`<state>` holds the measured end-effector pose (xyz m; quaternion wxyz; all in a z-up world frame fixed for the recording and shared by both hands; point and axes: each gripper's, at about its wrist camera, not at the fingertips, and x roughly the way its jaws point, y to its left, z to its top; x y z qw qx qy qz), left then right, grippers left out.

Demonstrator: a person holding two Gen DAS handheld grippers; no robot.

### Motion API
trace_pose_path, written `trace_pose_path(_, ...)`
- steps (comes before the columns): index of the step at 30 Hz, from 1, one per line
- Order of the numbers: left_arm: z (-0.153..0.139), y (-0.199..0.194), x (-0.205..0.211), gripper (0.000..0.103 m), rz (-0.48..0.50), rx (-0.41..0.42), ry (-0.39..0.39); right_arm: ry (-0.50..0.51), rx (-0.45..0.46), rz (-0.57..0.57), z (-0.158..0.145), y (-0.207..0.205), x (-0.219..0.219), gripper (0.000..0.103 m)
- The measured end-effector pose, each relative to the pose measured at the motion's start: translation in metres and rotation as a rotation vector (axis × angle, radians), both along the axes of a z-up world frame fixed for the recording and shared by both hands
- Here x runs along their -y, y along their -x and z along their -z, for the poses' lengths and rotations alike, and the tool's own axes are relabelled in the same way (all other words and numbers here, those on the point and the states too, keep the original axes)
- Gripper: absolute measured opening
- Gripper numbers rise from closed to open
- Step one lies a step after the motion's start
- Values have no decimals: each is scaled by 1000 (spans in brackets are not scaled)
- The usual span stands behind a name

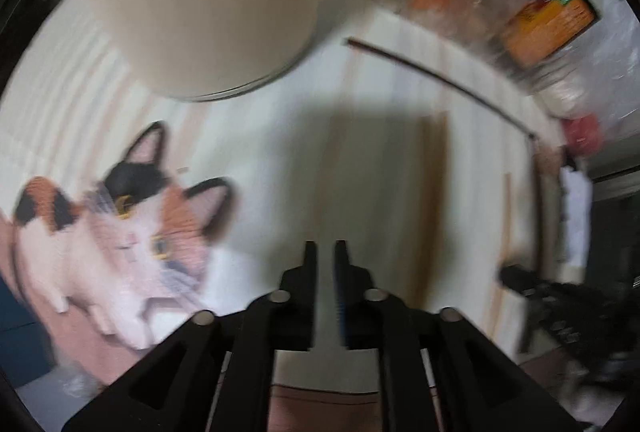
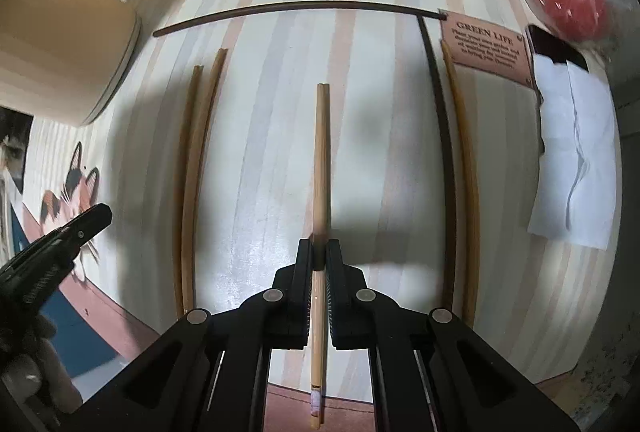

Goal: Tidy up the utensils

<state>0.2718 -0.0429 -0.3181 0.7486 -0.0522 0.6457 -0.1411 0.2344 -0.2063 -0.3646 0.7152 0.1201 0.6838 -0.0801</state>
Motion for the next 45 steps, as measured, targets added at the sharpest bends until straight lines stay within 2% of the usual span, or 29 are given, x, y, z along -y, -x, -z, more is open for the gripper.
trace_pose_path(1, -1, -3, 9, 30, 12, 7, 6, 5, 0, 9, 1, 1, 5, 7)
trace_pose_path(2, -2, -4, 16, 34, 26, 19, 12, 8, 0, 17, 2, 4, 10, 7)
trace_pose_path(5, 2, -14, 42, 35, 83, 27, -5, 32, -4, 37, 1, 7, 21, 7)
trace_pose_path(8, 10, -22, 68, 35, 150, 38, -82, 43, -5, 62, -3, 10, 36, 7)
trace_pose_path(9, 9, -20, 75, 35, 171, 76, -96, 44, -3, 70, -3, 11, 38, 7)
trace_pose_path(13, 10, -20, 98, 35, 231, 135, -180, 42, 2, 95, 0, 13, 46, 7)
trace_pose_path(15, 13, -22, 107, 34, 243, 145, -192, 40, 1, 99, 0, 17, 49, 7)
trace_pose_path(17, 14, -23, 107, 5, 236, 148, -182, 49, 4, 93, 0, 17, 56, 7)
trace_pose_path(18, 14, -23, 105, 2, 232, 139, -185, 43, 4, 93, -1, 19, 53, 7)
trace_pose_path(20, 19, -24, 95, 1, 217, 120, -204, 43, 3, 87, 0, 23, 49, 7)
trace_pose_path(22, 18, -22, 60, 0, 186, 107, -169, 40, 2, 84, 0, 16, 42, 7)
trace_pose_path(26, 23, -19, 23, 0, 132, 92, -197, 43, 3, 72, -4, 16, 30, 7)
trace_pose_path(28, 24, -21, 5, 0, 87, 51, -137, 31, 6, 67, -5, 13, 23, 7)
trace_pose_path(30, 21, -21, -9, 2, 41, 4, -6, 26, 7, 59, -9, 11, 13, 7)
trace_pose_path(31, 20, -21, -8, 5, 39, -8, 23, 24, 8, 54, -9, 10, 10, 7)
trace_pose_path(32, 18, -20, -4, 13, 48, -13, 36, 25, 8, 52, -9, 9, 8, 7)
trace_pose_path(33, 17, -19, 3, 20, 68, -5, 35, 27, 8, 51, -9, 9, 6, 7)
trace_pose_path(34, 15, -18, 16, 32, 85, 12, 27, 26, 9, 49, -10, 9, 5, 7)
trace_pose_path(35, 15, -17, 23, 36, 104, 26, 18, 25, 9, 48, -11, 8, 3, 7)
trace_pose_path(40, 17, -18, 64, 38, 185, 46, -64, 35, 2, 51, -6, 4, 4, 7)
trace_pose_path(45, 16, -17, 94, 39, 243, 135, -140, 36, 4, 61, -9, 13, 10, 7)
